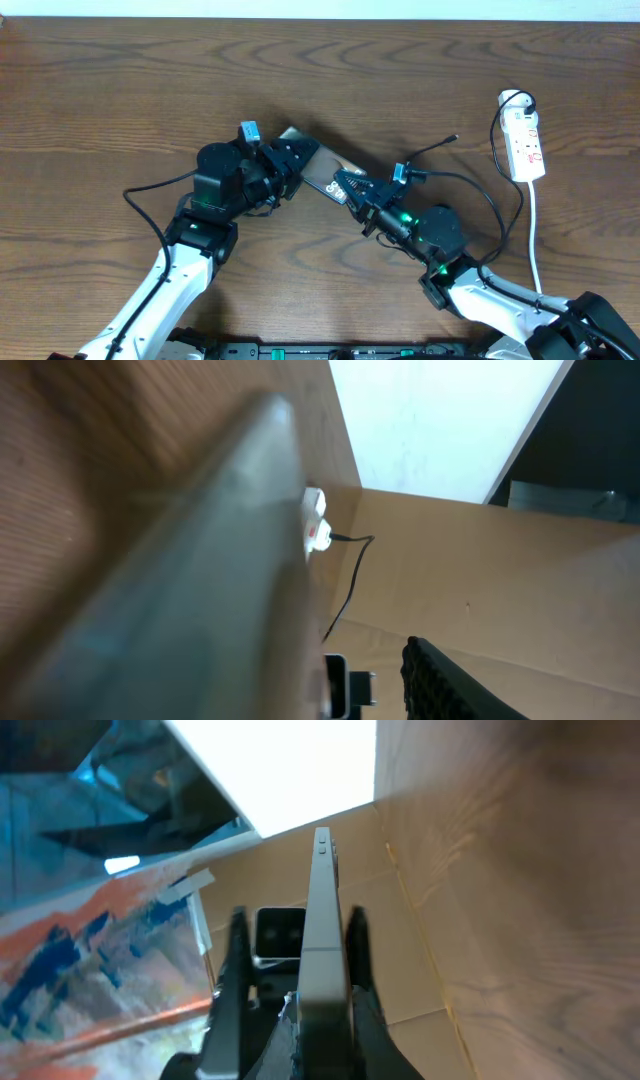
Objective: Plug charger to phone and switch on socket
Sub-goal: 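Bring the left gripper back and grasp the phone's left end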
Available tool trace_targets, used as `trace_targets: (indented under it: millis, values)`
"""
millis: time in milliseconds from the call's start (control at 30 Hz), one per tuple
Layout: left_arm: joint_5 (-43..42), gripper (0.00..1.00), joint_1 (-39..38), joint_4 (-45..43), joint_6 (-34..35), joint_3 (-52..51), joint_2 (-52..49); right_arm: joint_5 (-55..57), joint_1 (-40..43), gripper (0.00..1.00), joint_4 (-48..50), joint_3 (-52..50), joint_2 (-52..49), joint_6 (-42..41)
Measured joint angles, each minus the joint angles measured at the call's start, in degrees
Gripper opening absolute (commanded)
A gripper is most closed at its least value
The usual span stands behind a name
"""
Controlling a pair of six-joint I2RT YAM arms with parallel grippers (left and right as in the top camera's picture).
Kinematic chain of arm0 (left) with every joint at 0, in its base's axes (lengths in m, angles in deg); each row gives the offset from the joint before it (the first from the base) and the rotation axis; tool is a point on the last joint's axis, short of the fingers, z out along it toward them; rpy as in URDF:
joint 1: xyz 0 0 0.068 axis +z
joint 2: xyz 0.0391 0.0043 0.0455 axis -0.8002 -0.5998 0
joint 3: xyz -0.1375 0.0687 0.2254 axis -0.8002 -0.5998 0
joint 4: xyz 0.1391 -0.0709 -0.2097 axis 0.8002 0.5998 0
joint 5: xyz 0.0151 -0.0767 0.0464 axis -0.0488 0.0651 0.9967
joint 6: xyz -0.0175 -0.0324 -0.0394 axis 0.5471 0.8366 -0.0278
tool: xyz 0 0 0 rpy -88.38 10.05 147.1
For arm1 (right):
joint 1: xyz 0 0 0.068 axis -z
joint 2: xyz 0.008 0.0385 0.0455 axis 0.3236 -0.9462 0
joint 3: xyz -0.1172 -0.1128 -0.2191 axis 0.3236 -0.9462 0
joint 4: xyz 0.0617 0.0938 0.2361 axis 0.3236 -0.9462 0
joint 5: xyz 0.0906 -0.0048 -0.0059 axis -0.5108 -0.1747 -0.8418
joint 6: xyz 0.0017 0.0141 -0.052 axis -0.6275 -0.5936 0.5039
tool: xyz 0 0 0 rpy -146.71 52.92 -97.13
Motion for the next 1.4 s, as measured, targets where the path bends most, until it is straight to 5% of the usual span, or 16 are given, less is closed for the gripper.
trace_targets:
  millis: [467,967,1400]
  values:
    - [1.53,0.15,-0.42,0.44,2.93,-0.13,-0.33,5.33,-2.58,0.01,-0.02,-0.02,0.04,-8.04]
    - [4.85,0.07,-2.03,-1.4,4.09,-0.33,-0.44,10.78,-4.76,0.02,0.33,0.33,0.13,-8.37]
    - [4.72,0.07,-2.64,-2.14,3.45,-0.33,-0.52,8.04,-5.16,0.69,-0.35,0.37,0.11,-7.28]
